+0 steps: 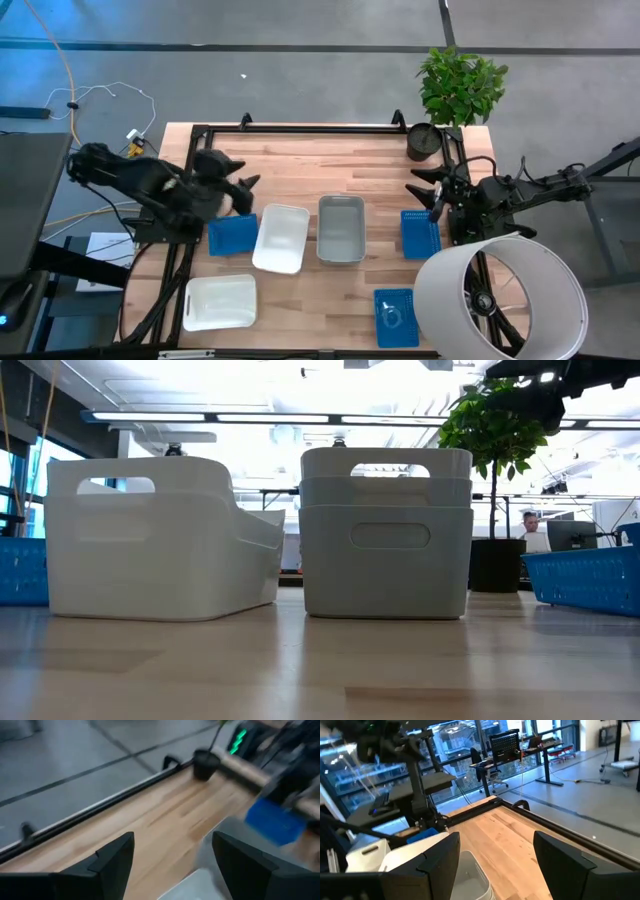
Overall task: Stack baskets by color
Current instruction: Stack the bottom white bin on top of the other top white bin
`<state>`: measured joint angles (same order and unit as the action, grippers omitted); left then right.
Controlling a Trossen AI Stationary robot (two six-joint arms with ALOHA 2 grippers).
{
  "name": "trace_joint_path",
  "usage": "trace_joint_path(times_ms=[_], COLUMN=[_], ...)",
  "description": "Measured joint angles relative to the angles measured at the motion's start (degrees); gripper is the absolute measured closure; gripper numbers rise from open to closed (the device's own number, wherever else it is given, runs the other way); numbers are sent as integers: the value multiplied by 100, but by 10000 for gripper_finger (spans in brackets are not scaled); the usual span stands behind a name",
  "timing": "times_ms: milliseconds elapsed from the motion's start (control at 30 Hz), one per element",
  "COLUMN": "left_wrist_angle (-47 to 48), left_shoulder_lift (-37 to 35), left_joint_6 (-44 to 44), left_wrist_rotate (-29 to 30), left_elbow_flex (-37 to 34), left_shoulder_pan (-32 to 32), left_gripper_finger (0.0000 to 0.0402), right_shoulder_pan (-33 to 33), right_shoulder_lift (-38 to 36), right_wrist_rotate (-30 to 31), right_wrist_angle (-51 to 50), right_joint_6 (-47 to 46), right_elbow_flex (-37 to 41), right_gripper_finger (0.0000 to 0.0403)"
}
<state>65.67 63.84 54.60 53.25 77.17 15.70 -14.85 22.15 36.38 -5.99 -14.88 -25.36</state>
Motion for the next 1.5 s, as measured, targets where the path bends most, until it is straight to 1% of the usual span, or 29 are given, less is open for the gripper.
trace_joint_path(times_ms=[100, 167, 233, 300, 400, 500, 567, 667, 833, 1067, 1233, 1300, 1500], left_wrist_angle=[-1101, -2071, -3214, -4416, -5859, -6839, -7247, -7335, -7285, -7283, -7281, -7280, -7278], left_shoulder_lift=[-646, -1046, -1394, -1653, -1836, -1893, -1891, -1890, -1887, -1887, -1887, -1887, -1887], left_joint_6=[-752, -1453, -2182, -2784, -3386, -3731, -3850, -3992, -4418, -4431, -4431, -4433, -4431], left_wrist_rotate=[-76, -328, -730, -1361, -2281, -2919, -3174, -3302, -3313, -3157, -3154, -3122, -2738], left_elbow_flex=[-628, -1116, -1661, -2192, -2899, -3415, -3605, -3705, -3705, -3705, -3705, -3705, -3705], left_shoulder_pan=[0, -31, -163, -377, -809, -1244, -1453, -1601, -1609, -1609, -1606, -1606, -1606], left_gripper_finger=[145, 145, 145, 145, 145, 145, 145, 145, 145, 145, 145, 145, 145], right_shoulder_pan=[-2, 0, -2, -2, -2, 0, -2, 0, 0, -2, -1, 0, 0], right_shoulder_lift=[0, 0, 0, 0, 0, 0, 0, 0, 0, 0, 2, 2, 2], right_wrist_rotate=[-53, -53, -59, -59, -59, -59, -59, -59, -82, -842, -1272, -1305, -1290], right_wrist_angle=[26, 27, 27, 27, 68, 97, 97, 97, 97, 26, 24, 23, 23], right_joint_6=[94, 99, 99, 99, 85, 83, 83, 83, 258, 927, 647, 610, 628], right_elbow_flex=[0, 0, 0, 0, 0, 0, 0, 0, 0, 0, 0, 0, 0], right_gripper_finger=[162, 162, 162, 162, 162, 162, 162, 162, 162, 162, 162, 162, 162])
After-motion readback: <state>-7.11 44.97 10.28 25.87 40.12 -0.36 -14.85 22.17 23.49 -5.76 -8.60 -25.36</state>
